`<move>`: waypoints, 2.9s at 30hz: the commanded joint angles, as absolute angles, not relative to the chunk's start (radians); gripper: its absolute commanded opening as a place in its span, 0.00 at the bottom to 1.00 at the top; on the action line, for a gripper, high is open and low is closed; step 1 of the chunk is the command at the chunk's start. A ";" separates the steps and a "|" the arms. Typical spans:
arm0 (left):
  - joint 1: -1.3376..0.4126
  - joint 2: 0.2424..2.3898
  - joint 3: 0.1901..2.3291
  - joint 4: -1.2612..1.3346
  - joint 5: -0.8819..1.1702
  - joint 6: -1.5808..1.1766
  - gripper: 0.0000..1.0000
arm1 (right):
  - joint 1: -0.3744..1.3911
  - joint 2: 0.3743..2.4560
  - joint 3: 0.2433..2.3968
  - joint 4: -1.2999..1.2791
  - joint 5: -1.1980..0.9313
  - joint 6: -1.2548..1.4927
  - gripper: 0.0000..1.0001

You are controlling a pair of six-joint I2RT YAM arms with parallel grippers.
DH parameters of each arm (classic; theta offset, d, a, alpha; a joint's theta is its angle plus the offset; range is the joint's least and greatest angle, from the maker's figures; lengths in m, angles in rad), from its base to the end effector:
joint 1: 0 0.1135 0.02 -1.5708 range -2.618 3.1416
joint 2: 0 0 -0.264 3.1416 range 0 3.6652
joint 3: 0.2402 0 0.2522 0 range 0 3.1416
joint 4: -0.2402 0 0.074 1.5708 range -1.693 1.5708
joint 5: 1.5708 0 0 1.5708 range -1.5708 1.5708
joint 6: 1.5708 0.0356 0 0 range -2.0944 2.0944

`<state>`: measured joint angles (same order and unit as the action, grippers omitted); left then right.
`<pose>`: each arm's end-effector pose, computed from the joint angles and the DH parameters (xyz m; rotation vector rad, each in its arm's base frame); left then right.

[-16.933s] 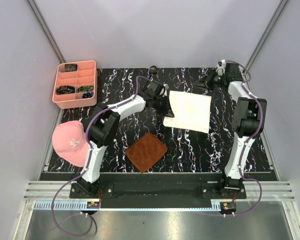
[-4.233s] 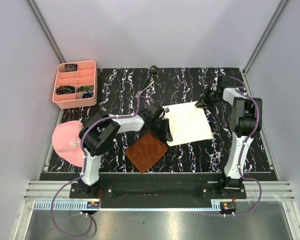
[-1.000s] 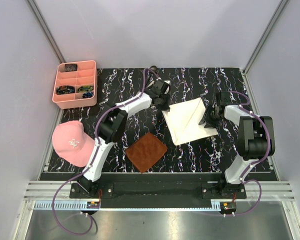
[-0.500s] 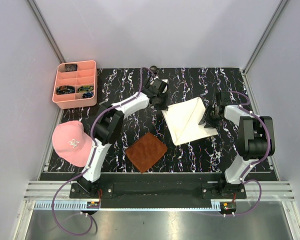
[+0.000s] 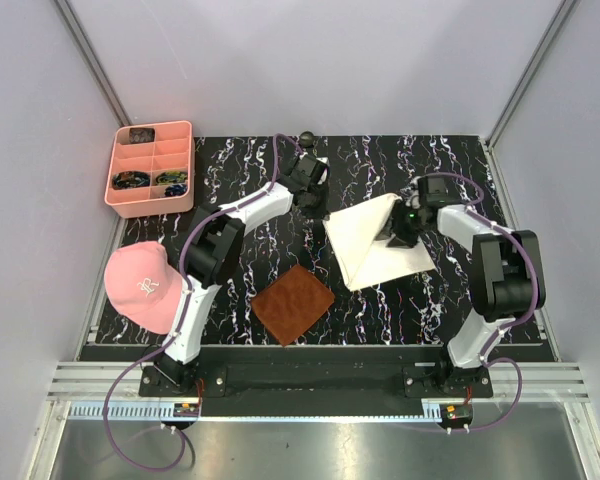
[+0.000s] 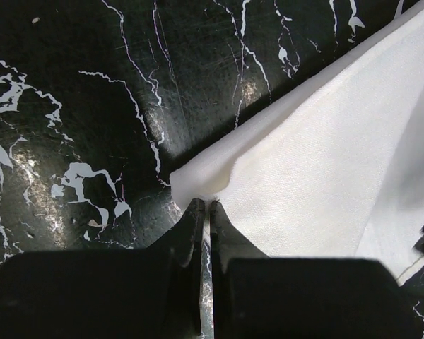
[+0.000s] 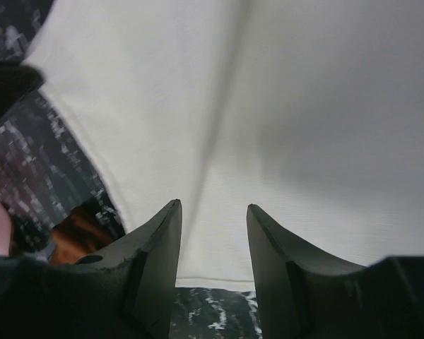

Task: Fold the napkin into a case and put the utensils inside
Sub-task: Smooth out the upper triangle-folded napkin at the center of the board.

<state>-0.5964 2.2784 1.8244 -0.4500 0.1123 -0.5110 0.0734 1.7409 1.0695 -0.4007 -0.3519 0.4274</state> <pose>0.4162 -0.2873 0.1747 0.1596 2.5642 -0.5906 0.3434 0.0375 0.1739 0.3520 2.6562 0.6299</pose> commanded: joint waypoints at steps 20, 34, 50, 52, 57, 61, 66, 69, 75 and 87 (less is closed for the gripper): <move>-0.594 2.278 1.833 -0.408 0.118 -0.515 0.00 | 0.296 1.743 0.863 -0.135 -0.644 0.572 0.38; -0.565 2.209 1.815 -0.422 0.170 -0.555 0.28 | 0.394 1.638 1.089 -0.487 -0.342 0.350 0.48; -0.445 1.948 1.579 -0.379 0.297 -0.751 0.55 | 0.667 1.836 1.391 -0.775 0.098 0.316 0.57; -0.442 1.931 1.545 -0.362 0.317 -0.767 0.55 | 0.673 1.847 1.405 -0.785 0.115 0.330 0.57; -0.445 1.934 1.496 -0.311 0.402 -0.776 0.54 | 0.672 1.852 1.416 -0.799 0.152 0.362 0.60; -0.460 1.951 1.476 -0.262 0.442 -0.778 0.53 | 0.637 1.810 1.405 -0.776 0.124 0.411 0.59; -0.505 1.994 1.541 -0.268 0.425 -0.715 0.53 | 0.499 1.730 1.329 -0.690 0.019 0.445 0.61; -0.531 2.032 1.598 -0.282 0.379 -0.684 0.51 | 0.373 1.684 1.261 -0.629 -0.066 0.462 0.61; -0.543 2.117 1.669 -0.310 0.370 -0.699 0.47 | 0.221 1.683 1.200 -0.581 -0.170 0.411 0.57; -0.545 2.194 1.678 -0.307 0.336 -0.738 0.33 | 0.183 1.684 0.909 -0.315 -0.256 0.601 0.36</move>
<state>-0.5472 2.1746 1.6310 -0.3321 0.3603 -0.7296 0.1841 1.7077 0.9863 -0.4618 -0.1791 0.4816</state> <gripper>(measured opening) 0.331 0.382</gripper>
